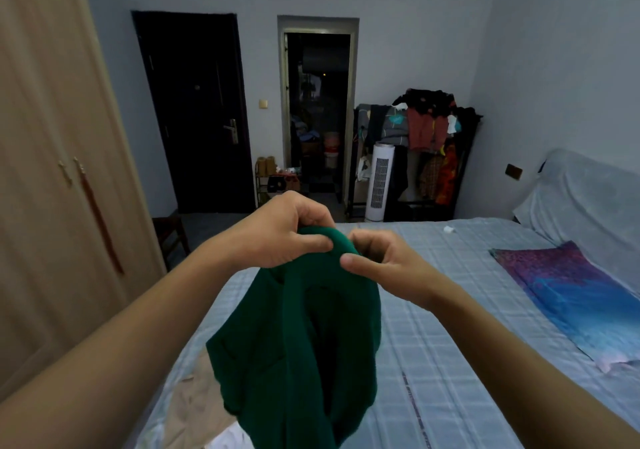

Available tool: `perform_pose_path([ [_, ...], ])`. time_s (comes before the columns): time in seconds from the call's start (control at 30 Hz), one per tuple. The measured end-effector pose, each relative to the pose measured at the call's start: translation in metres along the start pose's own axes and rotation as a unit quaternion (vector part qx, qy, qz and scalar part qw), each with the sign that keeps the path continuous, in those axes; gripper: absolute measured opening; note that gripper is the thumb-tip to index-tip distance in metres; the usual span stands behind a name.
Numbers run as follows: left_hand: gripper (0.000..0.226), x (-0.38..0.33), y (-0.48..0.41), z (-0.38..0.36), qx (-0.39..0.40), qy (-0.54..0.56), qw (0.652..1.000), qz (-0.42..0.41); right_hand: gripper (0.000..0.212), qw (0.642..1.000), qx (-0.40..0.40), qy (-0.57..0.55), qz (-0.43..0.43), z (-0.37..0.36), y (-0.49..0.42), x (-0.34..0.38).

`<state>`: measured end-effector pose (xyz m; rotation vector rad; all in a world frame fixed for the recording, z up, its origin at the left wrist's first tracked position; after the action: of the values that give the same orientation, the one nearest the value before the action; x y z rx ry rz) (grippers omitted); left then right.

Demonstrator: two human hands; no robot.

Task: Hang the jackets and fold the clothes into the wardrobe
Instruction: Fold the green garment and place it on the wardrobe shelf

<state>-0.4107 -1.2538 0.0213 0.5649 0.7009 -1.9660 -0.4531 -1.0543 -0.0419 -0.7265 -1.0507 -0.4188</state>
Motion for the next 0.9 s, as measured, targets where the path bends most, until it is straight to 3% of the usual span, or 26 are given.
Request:
perform_pose_path([
  [0.1,0.006,0.010,0.010,0.011,0.004,-0.007,1.000,0.006,0.024,1.000,0.016,0.023,0.003,0.000,-0.002,-0.004],
  [0.27,0.010,0.025,0.028,0.027,-0.016,-0.044,0.999,-0.009,0.004,0.995,0.082,0.041,-0.040,0.006,0.002,-0.009],
  [0.5,0.008,0.043,0.045,0.063,-0.024,-0.041,0.998,-0.033,0.011,0.983,0.072,0.161,-0.041,0.028,0.010,0.001],
  [0.63,0.038,0.051,0.052,0.085,-0.057,-0.041,0.997,-0.030,0.013,0.982,0.072,0.162,-0.068,0.041,0.012,0.003],
  [0.7,0.040,0.052,0.051,0.090,-0.068,-0.053,0.996,-0.030,0.013,0.985,0.073,0.135,-0.074,0.038,0.013,0.001],
  [0.9,0.036,0.056,0.055,0.095,-0.036,-0.059,0.998,0.006,0.012,0.987,-0.062,0.150,-0.014,0.033,0.011,-0.004],
])
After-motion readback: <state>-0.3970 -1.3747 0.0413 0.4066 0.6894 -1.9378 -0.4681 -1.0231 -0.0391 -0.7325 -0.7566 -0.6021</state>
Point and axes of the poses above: each hand's wrist, its own y-axis away from the middle knuckle, its own z-axis out of the back of the hand, x = y × z, the point moved 1 cm from there along -y, towards the middle knuckle, and after that the axes turned 2 degrees about z, right-handed, at the moved point
